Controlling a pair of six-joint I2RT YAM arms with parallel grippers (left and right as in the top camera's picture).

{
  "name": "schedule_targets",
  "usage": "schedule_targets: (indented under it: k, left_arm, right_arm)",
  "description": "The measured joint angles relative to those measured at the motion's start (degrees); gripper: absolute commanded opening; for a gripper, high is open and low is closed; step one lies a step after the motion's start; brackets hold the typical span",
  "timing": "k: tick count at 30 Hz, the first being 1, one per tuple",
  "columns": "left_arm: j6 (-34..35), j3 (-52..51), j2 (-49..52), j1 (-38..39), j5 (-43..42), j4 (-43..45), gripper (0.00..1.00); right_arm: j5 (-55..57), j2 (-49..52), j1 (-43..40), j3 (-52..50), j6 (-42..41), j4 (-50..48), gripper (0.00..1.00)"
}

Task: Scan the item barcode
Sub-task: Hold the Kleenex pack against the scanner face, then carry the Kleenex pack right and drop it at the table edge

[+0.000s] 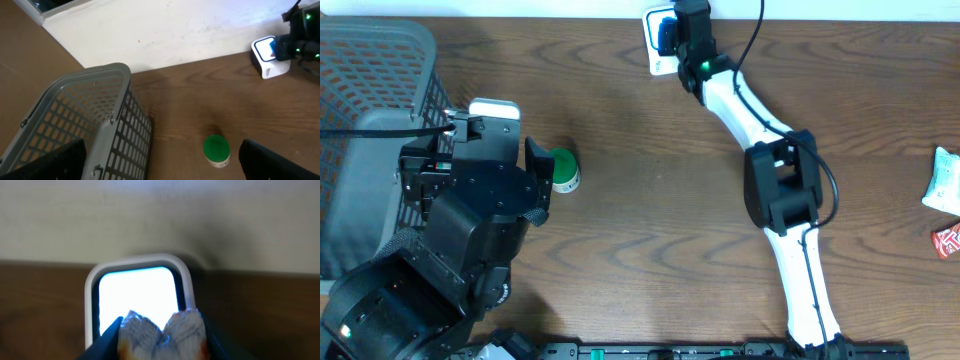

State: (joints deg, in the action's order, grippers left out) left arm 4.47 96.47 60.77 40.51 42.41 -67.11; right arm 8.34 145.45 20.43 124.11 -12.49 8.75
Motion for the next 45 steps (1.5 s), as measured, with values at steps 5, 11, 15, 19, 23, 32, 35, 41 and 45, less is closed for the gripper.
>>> schedule_targets:
  k: [5,11,15,19,23,32,35,41,45]
  left_arm:
    - [0.0,0.0,0.0,0.0,0.0,0.0,0.98]
    - [0.0,0.0,0.0,0.0,0.0,0.0,0.98]
    - [0.0,0.0,0.0,0.0,0.0,0.0,0.98]
    - [0.0,0.0,0.0,0.0,0.0,0.0,0.98]
    - [0.0,0.0,0.0,0.0,0.0,0.0,0.98]
    - [0.0,0.0,0.0,0.0,0.0,0.0,0.98]
    - [0.0,0.0,0.0,0.0,0.0,0.0,0.98]
    - [0.0,0.0,0.0,0.0,0.0,0.0,0.98]
    - [0.0,0.0,0.0,0.0,0.0,0.0,0.98]
  right_arm:
    - [0.2,-8.8,-0.2,-0.1,0.2,20.5,0.26]
    - [3.3,-22.5,-2.7,0.5,-1.2,47.8,0.26]
    - [5.7,-27.9,-8.4,1.4,-2.6,65.0,0.2]
    - [7.0,-27.9,-15.6,0.7,-3.2,75.4,0.21]
    - [7.8,-27.3,-22.8,-1.9,-3.7,77.0,0.33]
    - [8.1,-27.2,-38.9,-10.8,-4.9,67.9,0.34]
    - [7.8,-27.1,-43.5,-16.9,-5.0,62.3,0.34]
    - [7.3,-27.0,-50.2,-29.8,-6.0,50.6,0.33]
    - [7.0,-26.9,-53.4,-35.6,-8.2,46.8,0.36]
